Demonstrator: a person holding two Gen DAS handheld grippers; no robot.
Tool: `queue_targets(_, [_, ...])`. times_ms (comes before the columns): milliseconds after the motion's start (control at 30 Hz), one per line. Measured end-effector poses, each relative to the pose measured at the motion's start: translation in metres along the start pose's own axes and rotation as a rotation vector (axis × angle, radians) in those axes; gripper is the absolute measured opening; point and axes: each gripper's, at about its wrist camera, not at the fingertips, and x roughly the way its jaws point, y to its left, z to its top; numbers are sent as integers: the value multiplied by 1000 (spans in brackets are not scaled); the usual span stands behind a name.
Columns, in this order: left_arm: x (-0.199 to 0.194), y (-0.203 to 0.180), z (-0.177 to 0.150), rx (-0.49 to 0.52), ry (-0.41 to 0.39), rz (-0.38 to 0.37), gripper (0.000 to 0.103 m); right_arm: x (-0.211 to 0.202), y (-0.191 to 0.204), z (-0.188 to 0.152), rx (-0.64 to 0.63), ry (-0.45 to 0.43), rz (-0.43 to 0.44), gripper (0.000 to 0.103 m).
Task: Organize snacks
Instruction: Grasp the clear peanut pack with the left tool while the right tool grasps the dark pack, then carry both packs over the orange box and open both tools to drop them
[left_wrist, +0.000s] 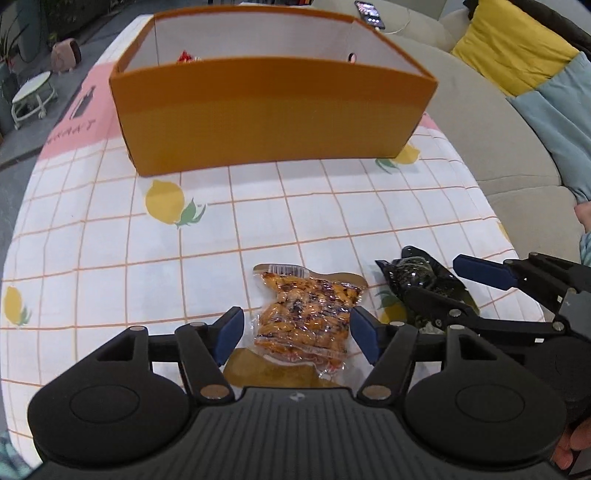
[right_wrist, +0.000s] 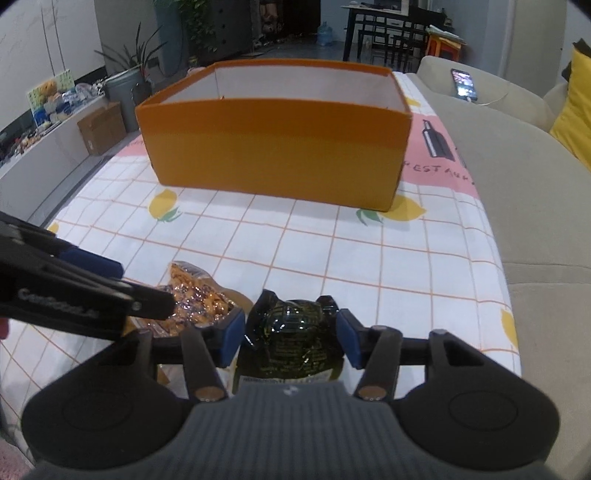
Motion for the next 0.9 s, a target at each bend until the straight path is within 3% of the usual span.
queue_targets(200, [4,9,-1,-39,5,-46,83,10,2,-3,-29,17,33,56])
queue_targets(400, [14,1,-3,3,30,-47,85,24,1,-5,-33,46,26,60])
queue_targets(467, [17,-3,-3,33,34,-34,87,27,-2,-7,-27,58,7,56])
queue_targets(533, [19,-6,-2,55,38,-22,87,28,-4,-8,-43,50,-19,41])
queue_targets(600, [22,-9,0,82,41,-18,89,27,-6,-9,-52,46,-23,36])
queue_targets(900, [34,-16,1,199,59,-11,96,25,-19,-10,-24,42,12,35])
